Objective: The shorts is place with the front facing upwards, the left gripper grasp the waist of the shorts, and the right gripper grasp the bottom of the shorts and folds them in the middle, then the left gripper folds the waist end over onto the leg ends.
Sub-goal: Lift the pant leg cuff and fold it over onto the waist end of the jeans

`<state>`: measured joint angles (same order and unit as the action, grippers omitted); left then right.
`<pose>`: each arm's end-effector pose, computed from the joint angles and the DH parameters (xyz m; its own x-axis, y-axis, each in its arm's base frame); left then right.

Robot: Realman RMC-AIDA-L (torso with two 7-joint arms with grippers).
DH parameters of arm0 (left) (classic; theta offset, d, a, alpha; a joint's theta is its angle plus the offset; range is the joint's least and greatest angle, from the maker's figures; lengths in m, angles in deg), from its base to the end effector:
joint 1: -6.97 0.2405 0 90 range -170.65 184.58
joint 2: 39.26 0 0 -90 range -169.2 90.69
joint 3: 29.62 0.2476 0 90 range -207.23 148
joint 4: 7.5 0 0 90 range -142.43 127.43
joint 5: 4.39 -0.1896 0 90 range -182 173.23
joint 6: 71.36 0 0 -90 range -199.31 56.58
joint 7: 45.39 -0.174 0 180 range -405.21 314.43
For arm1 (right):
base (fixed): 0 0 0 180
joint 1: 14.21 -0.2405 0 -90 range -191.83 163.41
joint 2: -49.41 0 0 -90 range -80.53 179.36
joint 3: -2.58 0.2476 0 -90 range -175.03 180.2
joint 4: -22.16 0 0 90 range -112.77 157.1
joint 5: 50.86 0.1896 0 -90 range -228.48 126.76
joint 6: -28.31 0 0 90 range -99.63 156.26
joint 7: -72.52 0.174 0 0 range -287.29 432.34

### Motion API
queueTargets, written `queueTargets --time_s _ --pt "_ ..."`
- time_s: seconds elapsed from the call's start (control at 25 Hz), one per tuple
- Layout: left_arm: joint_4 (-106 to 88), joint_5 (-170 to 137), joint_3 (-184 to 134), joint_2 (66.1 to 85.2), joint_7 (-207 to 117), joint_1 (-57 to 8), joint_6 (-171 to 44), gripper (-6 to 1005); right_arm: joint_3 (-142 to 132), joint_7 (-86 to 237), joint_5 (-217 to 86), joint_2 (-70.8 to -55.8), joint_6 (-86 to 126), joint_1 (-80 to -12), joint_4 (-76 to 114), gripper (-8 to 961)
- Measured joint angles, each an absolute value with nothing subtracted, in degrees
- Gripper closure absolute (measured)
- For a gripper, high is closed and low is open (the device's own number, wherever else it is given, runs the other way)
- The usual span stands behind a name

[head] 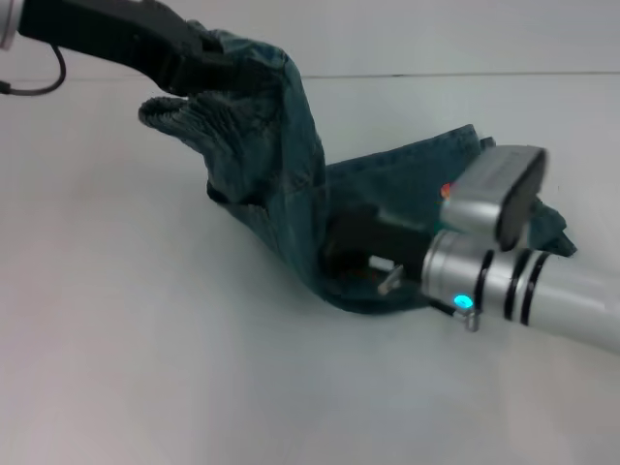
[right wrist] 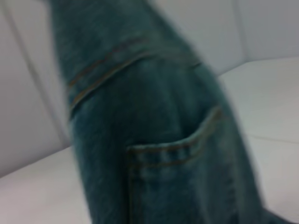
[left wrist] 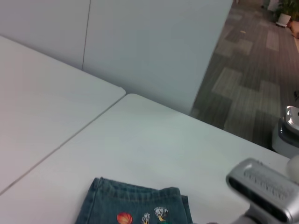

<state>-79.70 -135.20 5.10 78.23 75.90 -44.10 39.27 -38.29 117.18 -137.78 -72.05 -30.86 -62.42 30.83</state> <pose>-0.0989 0.3648 0.0644 0.8855 0.3811 0.2659 0.4202 -0.9010 -0.1080 0.1877 0.3458 -0.1384 0.7207 -0.3546 -0.5957 -0.5802 -0.7789 -0.2382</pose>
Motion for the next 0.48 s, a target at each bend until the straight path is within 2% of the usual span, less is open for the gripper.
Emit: queueTargets --time_s 0.48 --pt "-78.2 -135.0 5.1 77.51 76.6 -45.0 38.8 950 -27.0 122.9 -156.2 -72.14 -28.0 -70.7 36.3 918"
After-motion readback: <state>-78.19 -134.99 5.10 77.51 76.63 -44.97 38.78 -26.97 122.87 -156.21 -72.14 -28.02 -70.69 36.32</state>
